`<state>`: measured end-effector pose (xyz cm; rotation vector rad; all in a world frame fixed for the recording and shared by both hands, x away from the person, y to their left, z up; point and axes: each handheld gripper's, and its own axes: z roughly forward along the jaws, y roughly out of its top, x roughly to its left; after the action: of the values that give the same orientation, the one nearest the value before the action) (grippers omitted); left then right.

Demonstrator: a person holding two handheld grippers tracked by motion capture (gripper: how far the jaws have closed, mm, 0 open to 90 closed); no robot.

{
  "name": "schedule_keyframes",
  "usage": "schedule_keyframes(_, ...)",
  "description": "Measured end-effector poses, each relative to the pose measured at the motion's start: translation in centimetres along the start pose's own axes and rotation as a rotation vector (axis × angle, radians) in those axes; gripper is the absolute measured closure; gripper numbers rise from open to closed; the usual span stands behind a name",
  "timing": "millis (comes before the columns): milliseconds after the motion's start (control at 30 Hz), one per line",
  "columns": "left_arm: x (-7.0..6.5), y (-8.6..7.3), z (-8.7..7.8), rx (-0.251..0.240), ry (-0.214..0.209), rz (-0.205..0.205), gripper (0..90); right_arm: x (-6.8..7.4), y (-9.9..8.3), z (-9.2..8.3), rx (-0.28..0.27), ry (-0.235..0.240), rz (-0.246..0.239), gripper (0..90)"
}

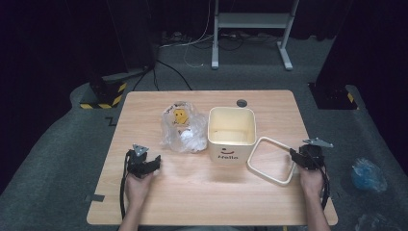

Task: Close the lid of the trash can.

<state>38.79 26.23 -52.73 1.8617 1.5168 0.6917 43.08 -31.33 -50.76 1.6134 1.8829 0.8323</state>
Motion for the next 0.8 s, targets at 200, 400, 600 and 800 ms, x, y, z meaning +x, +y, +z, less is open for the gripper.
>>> schedule_keyframes(200, 0.0, 0.0, 0.0, 0.0, 0.0, 0.0, 32.0, -0.37, -0.19, 0.58, 0.026, 0.005, -0.002, 64.4)
schedule_keyframes(400, -0.01, -0.01, 0.0, -0.002, 0.002, -0.001, 32.1, -0.55, -0.27, 0.7, 0.031, 0.018, -0.009, 71.8)
schedule_keyframes(600, 0.01, -0.01, -0.01, 0.0, -0.001, -0.001, 32.1, -0.65, -0.48, 0.65, 0.017, 0.013, -0.044, 74.6)
schedule_keyframes(800, 0.02, -0.01, -0.01, 0.0, -0.002, -0.002, 32.0, -0.88, -0.75, 0.51, -0.003, 0.018, -0.049, 75.5)
